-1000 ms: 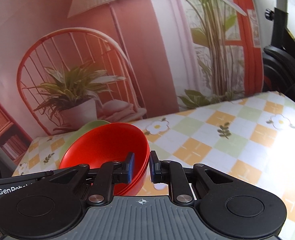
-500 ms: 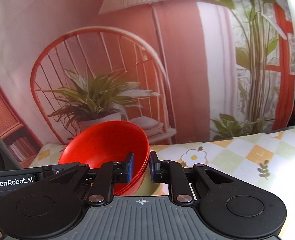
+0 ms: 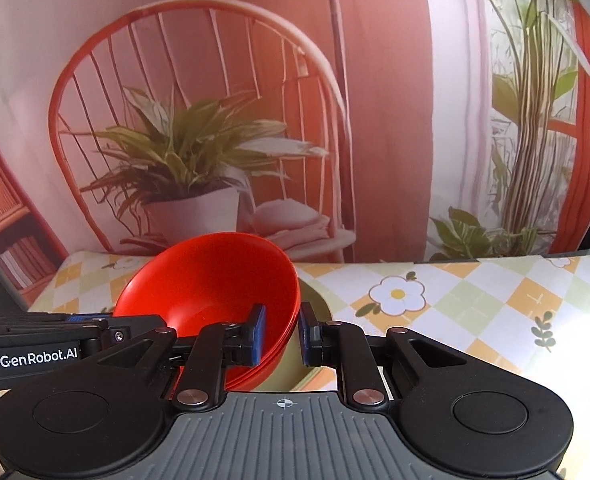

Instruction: Organize plates and bowls

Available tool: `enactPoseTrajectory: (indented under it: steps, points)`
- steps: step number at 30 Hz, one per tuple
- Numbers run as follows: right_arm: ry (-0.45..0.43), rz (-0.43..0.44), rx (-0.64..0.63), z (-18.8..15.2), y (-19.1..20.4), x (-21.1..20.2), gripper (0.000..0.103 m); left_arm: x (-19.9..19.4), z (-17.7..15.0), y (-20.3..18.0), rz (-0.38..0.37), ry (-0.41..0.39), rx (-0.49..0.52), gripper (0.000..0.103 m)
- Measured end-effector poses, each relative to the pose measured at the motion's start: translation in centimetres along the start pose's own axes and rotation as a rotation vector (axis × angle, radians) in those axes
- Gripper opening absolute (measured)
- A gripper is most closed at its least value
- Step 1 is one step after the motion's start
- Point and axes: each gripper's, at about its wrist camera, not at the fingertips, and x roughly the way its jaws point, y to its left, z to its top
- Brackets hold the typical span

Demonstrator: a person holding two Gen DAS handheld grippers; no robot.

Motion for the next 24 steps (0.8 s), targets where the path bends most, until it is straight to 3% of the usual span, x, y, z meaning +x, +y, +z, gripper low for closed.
enactPoseTrajectory:
  steps: [24]
  points:
    - [0.074, 0.006, 0.004, -1.7, 0.1, 0.9, 0.016, 1.2, -1.6, 0.4, 0.029, 0.052, 0.021, 0.023]
